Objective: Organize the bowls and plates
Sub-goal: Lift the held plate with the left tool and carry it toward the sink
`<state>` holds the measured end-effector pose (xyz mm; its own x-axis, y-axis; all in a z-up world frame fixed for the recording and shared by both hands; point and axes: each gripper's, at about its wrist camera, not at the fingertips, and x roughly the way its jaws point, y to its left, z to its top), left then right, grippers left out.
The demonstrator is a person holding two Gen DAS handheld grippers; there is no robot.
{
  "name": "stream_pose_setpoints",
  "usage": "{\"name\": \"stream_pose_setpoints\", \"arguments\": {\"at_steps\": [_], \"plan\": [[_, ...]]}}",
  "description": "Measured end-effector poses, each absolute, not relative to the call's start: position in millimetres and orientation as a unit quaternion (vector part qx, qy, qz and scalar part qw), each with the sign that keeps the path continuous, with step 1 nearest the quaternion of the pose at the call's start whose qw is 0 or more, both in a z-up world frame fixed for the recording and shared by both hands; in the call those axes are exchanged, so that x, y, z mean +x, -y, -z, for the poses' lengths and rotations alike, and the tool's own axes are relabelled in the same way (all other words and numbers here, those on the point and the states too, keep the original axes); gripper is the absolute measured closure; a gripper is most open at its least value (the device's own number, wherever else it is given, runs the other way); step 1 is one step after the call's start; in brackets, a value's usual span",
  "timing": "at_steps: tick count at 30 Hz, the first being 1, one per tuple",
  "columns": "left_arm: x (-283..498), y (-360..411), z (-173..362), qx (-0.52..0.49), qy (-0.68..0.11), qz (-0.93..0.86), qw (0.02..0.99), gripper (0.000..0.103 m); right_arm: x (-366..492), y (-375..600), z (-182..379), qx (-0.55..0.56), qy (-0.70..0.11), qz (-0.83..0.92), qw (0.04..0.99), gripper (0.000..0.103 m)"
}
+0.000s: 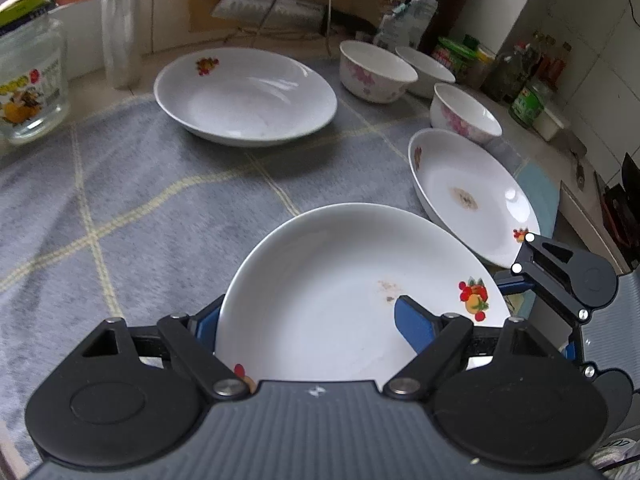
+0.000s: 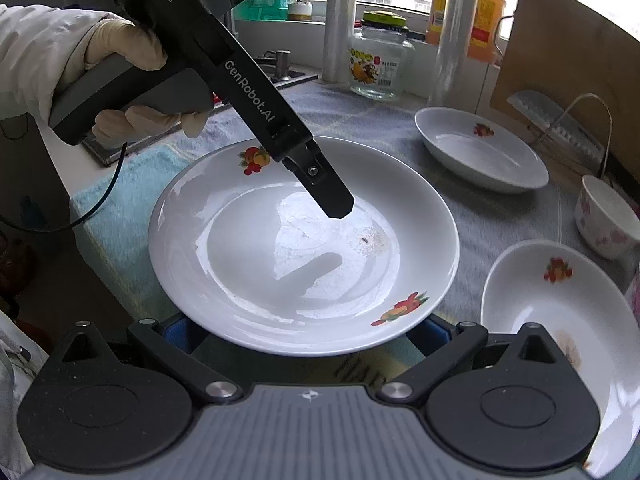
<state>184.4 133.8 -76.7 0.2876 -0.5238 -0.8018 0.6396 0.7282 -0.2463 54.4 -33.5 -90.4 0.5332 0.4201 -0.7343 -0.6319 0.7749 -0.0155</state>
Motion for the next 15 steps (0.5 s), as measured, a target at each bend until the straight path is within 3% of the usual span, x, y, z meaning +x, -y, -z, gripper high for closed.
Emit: {"name": "stream_pose_setpoints", "arguments": {"at_steps": [15], "plan": [[225,-191,56,0.04,-0.451,0.321,0.832,0.018,115,-13,78,-0.159,-0.356,-0.345,0.854,0.0]]}}
